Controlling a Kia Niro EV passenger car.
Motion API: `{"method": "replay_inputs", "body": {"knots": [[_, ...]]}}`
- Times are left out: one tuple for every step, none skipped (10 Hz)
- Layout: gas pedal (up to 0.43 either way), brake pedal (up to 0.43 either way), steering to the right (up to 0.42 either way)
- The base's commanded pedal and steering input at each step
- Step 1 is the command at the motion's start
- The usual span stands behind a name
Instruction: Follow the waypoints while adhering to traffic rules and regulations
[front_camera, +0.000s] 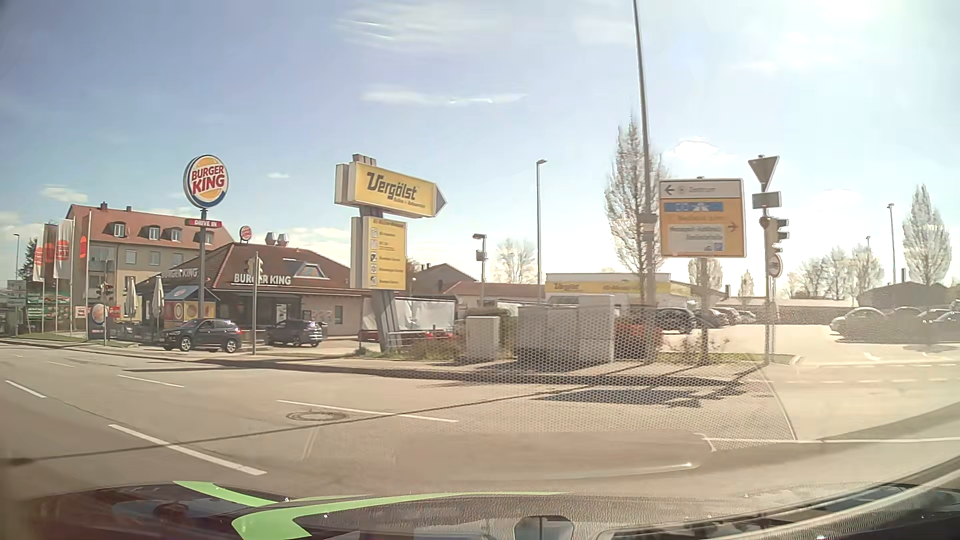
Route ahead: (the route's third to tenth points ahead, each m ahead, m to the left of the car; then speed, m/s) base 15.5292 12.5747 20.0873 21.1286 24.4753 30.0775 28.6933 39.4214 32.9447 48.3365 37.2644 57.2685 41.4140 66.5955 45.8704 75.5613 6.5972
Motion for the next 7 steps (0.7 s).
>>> {"method": "replay_inputs", "body": {"knots": [[0.220,0.000,-0.284],[0.220,0.000,-0.284],[0.220,0.000,-0.284],[0.220,0.000,-0.284],[0.220,0.000,-0.284],[0.220,0.000,-0.284],[0.220,0.000,-0.284]]}}
